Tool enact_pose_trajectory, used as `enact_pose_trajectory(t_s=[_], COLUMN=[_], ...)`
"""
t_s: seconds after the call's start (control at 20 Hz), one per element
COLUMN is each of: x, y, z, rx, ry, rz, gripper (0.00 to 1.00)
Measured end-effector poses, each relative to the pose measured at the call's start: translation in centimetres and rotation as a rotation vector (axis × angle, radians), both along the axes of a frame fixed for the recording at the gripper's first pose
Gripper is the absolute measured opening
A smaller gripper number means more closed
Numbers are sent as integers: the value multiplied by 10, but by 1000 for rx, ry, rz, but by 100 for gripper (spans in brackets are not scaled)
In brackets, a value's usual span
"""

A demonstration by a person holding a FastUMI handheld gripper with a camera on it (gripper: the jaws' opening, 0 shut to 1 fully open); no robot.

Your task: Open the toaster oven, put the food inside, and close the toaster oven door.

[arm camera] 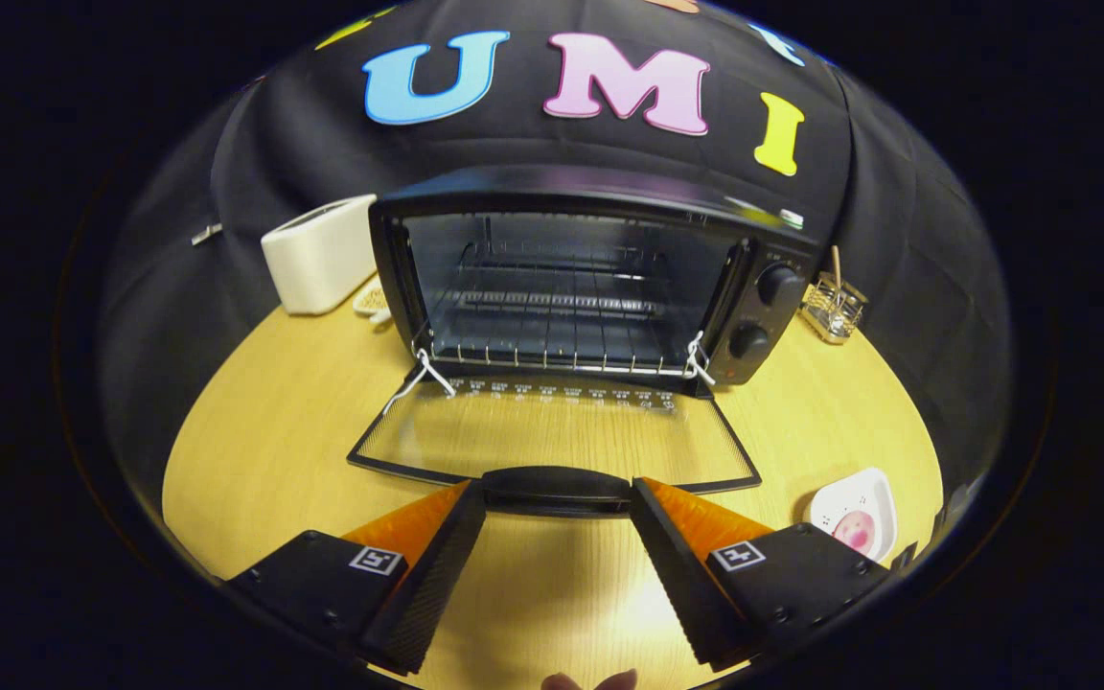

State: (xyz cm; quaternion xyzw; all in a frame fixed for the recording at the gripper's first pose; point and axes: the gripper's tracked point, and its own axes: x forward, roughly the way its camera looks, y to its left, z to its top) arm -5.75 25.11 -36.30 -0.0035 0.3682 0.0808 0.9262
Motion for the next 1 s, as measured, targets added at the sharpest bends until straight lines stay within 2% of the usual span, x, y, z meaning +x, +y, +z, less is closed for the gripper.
enact_pose_trajectory(t_s=[0.15, 0.35, 0.7, 1.0], x=[-9, -11, -6, -5], y=[-2, -3, -13, -70], z=[-12, -4, 59, 101], rx=[3, 37, 161, 224], ry=[37, 34, -23, -6], rz=[17, 30, 119, 146], gripper=[100, 100, 100, 99])
